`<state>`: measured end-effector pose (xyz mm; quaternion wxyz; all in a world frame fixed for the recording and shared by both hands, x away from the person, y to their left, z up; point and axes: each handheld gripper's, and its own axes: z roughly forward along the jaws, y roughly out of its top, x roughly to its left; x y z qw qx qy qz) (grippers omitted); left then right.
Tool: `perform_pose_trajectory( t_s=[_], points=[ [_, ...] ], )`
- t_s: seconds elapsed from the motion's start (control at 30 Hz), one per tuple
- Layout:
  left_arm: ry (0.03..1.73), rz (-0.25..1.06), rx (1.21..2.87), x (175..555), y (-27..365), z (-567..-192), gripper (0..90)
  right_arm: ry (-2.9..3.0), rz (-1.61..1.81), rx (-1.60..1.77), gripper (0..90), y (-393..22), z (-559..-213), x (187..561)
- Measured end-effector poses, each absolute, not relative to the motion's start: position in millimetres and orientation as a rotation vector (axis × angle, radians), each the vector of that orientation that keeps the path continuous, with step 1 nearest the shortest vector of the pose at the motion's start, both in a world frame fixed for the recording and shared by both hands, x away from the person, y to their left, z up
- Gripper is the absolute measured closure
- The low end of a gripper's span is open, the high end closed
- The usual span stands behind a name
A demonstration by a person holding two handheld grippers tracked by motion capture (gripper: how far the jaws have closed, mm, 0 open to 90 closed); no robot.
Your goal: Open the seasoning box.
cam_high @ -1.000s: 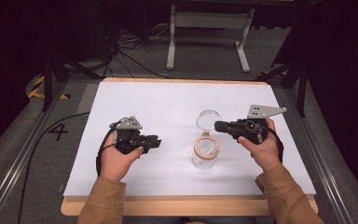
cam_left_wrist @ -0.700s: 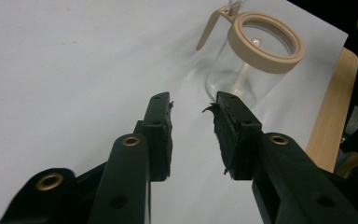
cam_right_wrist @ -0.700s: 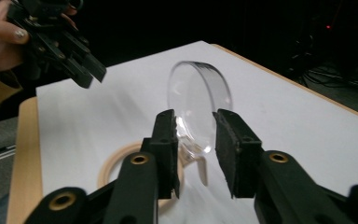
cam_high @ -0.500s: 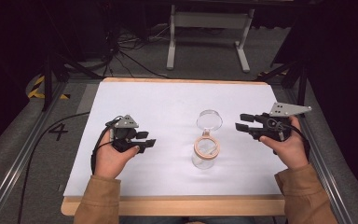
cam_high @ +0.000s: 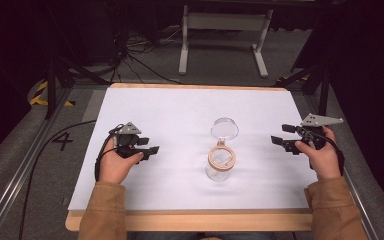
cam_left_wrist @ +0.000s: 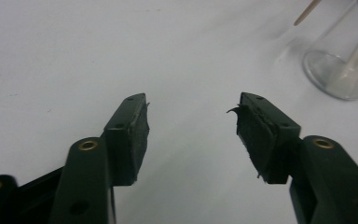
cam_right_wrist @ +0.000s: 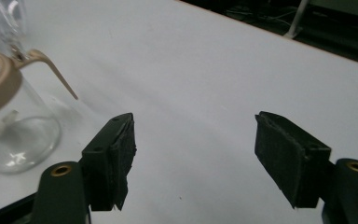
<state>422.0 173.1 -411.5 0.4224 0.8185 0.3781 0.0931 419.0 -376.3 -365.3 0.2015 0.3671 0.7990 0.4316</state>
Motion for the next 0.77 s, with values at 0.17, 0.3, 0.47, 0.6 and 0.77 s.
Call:
perform_pose_trajectory(
  t_s=[0.17,0.3,0.47,0.6,0.77],
  points=[
    [1.011,0.25,2.058,429.1,178.1,-423.0,37.0,2.258,1.098,1.068,29.9,-388.1,-386.8,425.9],
    [1.037,0.239,2.061,432.3,177.9,-431.5,35.2,2.266,1.069,1.106,29.9,-394.3,-403.3,430.7],
    [1.044,0.241,2.099,436.1,177.5,-441.7,34.2,2.273,1.012,1.126,27.3,-396.3,-421.6,436.4],
    [1.062,0.244,2.111,437.0,176.7,-448.9,33.6,2.272,0.956,1.154,24.9,-396.7,-432.7,439.3],
    [1.026,0.26,2.117,437.6,174.0,-450.3,31.2,2.277,1.0,1.159,24.3,-393.3,-437.3,440.8]
  ],
)
